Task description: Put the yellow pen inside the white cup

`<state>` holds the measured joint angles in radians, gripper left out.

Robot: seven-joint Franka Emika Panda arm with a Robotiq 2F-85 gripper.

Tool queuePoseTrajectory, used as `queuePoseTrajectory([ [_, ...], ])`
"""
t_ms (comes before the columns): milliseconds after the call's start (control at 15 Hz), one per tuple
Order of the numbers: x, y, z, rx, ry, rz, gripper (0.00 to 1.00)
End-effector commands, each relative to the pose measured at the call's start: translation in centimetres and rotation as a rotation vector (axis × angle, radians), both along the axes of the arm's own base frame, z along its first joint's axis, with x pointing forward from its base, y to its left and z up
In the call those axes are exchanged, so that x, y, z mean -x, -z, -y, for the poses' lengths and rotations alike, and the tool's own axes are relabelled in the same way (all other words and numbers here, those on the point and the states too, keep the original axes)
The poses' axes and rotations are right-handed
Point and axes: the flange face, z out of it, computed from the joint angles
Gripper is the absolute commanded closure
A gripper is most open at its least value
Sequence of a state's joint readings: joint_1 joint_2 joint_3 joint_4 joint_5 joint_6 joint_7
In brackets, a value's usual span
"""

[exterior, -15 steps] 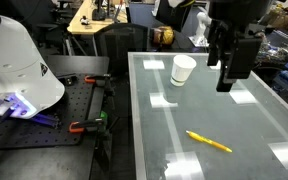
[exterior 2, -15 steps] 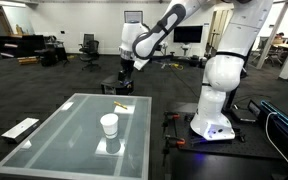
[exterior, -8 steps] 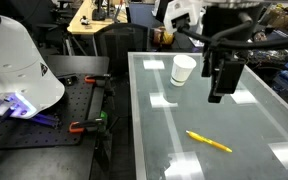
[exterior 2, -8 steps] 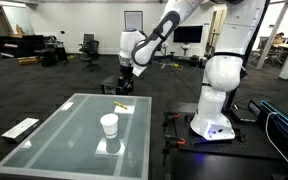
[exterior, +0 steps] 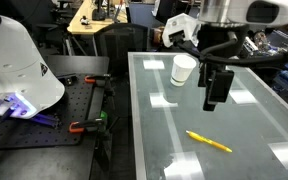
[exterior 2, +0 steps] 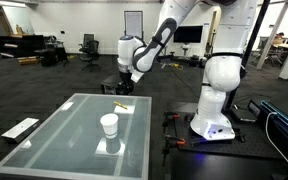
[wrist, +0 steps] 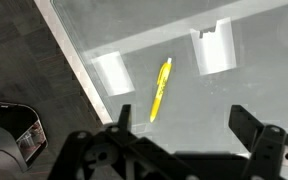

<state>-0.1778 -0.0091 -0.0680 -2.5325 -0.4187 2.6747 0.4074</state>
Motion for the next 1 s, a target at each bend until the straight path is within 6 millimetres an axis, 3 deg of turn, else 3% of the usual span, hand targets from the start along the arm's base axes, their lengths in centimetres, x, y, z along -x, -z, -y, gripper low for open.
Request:
queuePoseTrajectory([
  [0,-1.1,1.4,0.0,0.018,0.022,0.012,0.0],
  [933,-2.8,8.0,4.4,-0.017,0.159,0.007,0.0],
])
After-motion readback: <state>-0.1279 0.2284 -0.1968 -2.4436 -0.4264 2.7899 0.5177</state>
